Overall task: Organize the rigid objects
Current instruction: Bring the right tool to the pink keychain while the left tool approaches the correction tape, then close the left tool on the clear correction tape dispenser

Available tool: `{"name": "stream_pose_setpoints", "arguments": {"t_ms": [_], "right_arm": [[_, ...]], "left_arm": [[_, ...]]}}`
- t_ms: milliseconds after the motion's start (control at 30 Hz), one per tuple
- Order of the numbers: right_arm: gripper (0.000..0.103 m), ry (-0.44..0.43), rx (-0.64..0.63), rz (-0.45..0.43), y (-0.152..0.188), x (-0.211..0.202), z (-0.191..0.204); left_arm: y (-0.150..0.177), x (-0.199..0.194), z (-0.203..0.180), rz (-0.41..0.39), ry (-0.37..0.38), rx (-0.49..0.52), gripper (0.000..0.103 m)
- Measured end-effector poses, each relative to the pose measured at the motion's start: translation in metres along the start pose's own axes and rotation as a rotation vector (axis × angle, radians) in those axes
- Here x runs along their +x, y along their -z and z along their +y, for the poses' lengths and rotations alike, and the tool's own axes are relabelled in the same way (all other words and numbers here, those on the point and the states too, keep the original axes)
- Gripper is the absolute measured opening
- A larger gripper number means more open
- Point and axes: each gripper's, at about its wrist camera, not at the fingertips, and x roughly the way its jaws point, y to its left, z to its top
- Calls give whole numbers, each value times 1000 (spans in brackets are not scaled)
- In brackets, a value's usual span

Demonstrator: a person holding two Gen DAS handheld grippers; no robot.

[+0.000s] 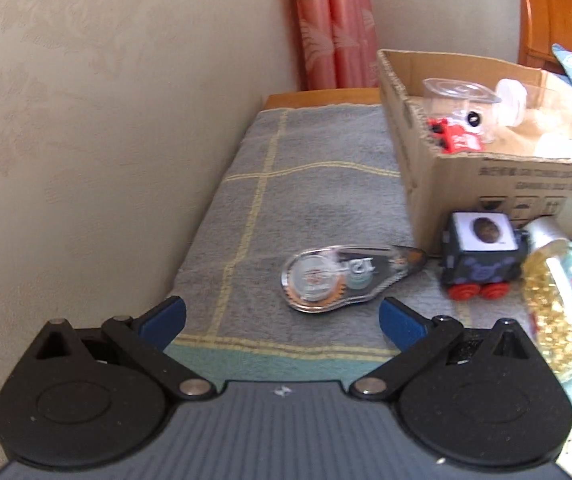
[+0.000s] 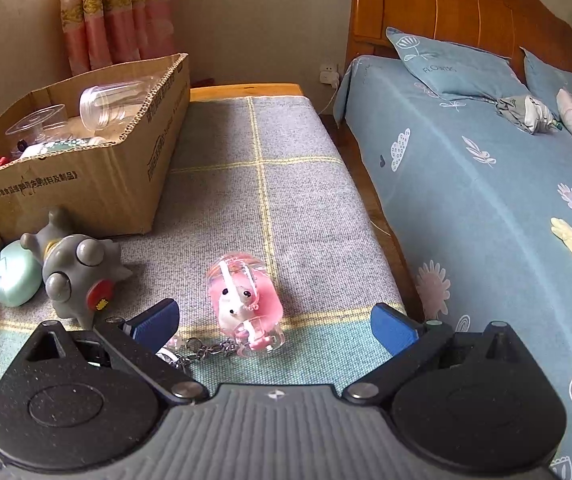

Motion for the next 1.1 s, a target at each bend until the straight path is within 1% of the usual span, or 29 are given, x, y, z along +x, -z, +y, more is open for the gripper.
{"name": "stream_pose_setpoints", "arguments": {"t_ms": [67, 200, 267, 367, 467, 567, 633, 700, 767, 867, 1033, 1100], "right_arm": [[103, -7, -11, -11, -1, -3, 2], [103, -19, -23, -21, -1, -7, 5], [103, -24, -31, -23, -2, -8, 6], [103, -29, -38, -25, -3, -8, 7], [103, -27, -48, -26, -4, -9, 9], [103, -22, -56, -26, -4, -8, 10], [103, -23, -56, -24, -4, -7, 11], [103, -23, -57, -24, -5, -7, 11], [103, -24, -57, -23, -4, -7, 11], [103, -25, -60, -23, -4, -6, 12], [103, -27, -61, -25, -3, -7, 12], [103, -30, -62, -25, -4, -7, 12]], "left_arm": [[1, 0, -2, 9, 38, -16, 102], [-5, 11, -5, 24, 74, -101, 102], [-6, 15, -5, 14, 104, -137, 102], [-6, 21, -8, 6, 97, -139, 102], [-5, 27, -8, -11, 106, -137, 102], [-4, 28, -7, -29, 121, -142, 98], [-5, 28, -5, -41, 143, -146, 90], [-5, 26, -4, -58, 141, -142, 75], [-5, 27, -2, -62, 138, -132, 69], [-5, 28, 2, -64, 158, -125, 67], [3, 19, 2, -53, 174, -66, 67], [7, 13, 2, -46, 194, -51, 67]]}}
